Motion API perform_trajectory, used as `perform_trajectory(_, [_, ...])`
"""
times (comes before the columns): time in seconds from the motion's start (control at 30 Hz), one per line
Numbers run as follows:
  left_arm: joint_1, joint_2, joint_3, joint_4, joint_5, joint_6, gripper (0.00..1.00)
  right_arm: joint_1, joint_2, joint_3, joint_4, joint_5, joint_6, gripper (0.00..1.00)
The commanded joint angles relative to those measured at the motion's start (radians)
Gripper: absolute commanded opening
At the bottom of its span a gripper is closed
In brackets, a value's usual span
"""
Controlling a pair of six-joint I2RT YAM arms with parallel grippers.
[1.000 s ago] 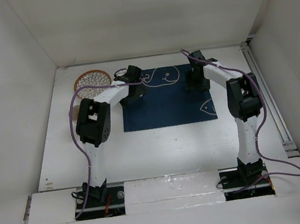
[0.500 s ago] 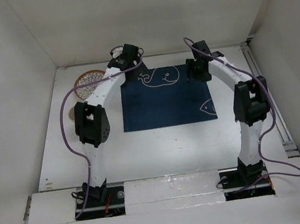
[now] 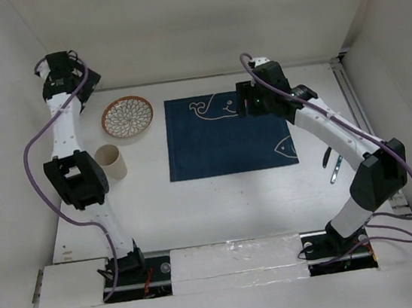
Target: Set the dinner table for one person
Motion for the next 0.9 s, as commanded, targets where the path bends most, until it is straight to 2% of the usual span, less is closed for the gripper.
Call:
perform_trajectory(0.0, [0.053, 0.007, -0.016, -0.051, 0.051, 0.083, 1.00, 0.034, -0.025, -0.061, 0.074, -0.024, 0.000, 0.74])
perform_trajectory(0.2, [0.091, 0.071, -0.025, -0.100, -0.003, 0.166, 1.00, 0.091, -0.025, -0.084, 0.092, -0.033, 0.000, 0.74])
perform_trajectory(0.37, [0.091, 0.084, -0.165, -0.048, -0.023, 0.175, 1.00, 0.100, -0.046, -0.130, 0.147, -0.102, 0.000, 0.74])
perform_trajectory(0.5, [0.091, 0.096, -0.272, 0.045, 0.071, 0.186, 1.00, 0.090, -0.057, -0.179, 0.195, -0.151, 0.000, 0.76])
perform_trajectory(0.67, [0.091, 0.188, -0.271, 0.056, 0.154, 0.186, 1.00, 0.090, -0.077, -0.240, 0.256, -0.196, 0.009, 0.76])
perform_trajectory(0.77, [0.091, 0.220, -0.271, 0.056, 0.154, 0.186, 0.97, 0.090, -0.077, -0.262, 0.267, -0.205, 0.009, 0.76])
perform_trajectory(0.87, [0.091, 0.242, -0.281, 0.078, 0.175, 0.167, 0.88, 0.077, -0.086, -0.273, 0.278, -0.228, 0.009, 0.76])
